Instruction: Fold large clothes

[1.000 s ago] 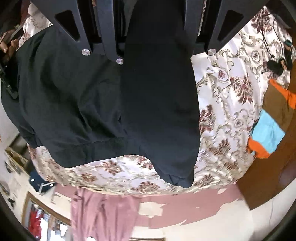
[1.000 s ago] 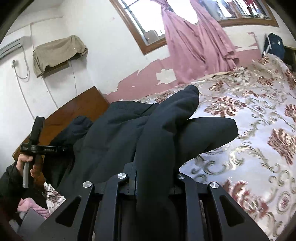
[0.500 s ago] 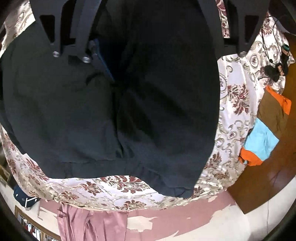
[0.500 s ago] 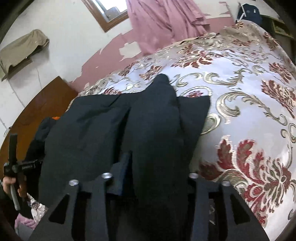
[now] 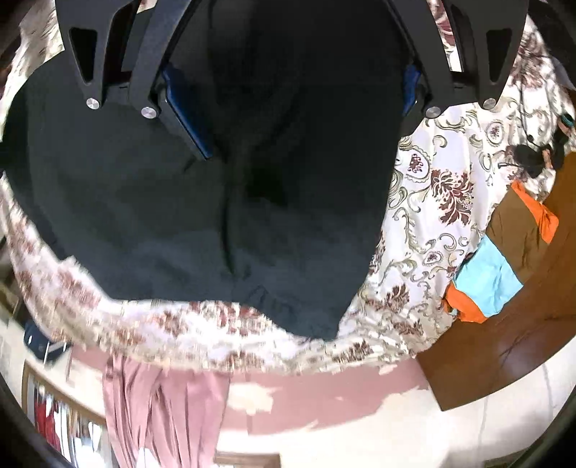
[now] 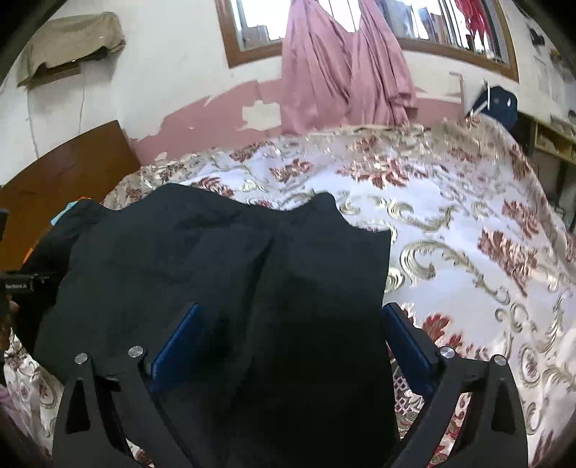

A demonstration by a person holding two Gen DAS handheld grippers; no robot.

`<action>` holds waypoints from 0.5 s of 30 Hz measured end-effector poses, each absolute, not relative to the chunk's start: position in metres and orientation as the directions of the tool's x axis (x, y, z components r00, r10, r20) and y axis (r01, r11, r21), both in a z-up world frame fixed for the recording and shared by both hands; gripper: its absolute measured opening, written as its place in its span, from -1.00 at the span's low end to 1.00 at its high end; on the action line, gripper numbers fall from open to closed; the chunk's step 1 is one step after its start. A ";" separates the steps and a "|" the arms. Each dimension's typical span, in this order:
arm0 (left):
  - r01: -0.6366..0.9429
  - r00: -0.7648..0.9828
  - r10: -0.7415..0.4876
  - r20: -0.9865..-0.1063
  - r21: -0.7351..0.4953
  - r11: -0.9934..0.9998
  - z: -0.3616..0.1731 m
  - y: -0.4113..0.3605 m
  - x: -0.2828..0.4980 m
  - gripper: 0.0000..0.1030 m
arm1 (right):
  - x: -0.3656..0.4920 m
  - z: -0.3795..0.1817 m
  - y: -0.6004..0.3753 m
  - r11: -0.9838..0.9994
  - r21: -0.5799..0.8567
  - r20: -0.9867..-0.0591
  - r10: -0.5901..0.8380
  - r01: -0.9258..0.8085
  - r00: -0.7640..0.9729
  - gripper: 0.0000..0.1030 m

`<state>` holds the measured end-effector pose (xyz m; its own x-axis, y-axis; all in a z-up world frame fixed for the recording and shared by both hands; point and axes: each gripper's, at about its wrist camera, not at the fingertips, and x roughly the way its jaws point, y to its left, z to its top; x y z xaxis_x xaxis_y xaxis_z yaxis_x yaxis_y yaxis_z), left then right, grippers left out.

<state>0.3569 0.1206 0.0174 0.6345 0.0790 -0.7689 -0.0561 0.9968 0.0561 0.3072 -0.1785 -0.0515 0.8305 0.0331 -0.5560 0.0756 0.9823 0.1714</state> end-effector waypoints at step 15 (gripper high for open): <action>-0.072 0.813 -0.021 -0.582 -0.136 0.988 0.050 0.138 0.292 0.79 | 0.255 0.000 -0.152 0.987 0.162 -0.415 0.077 -0.010 0.907 0.97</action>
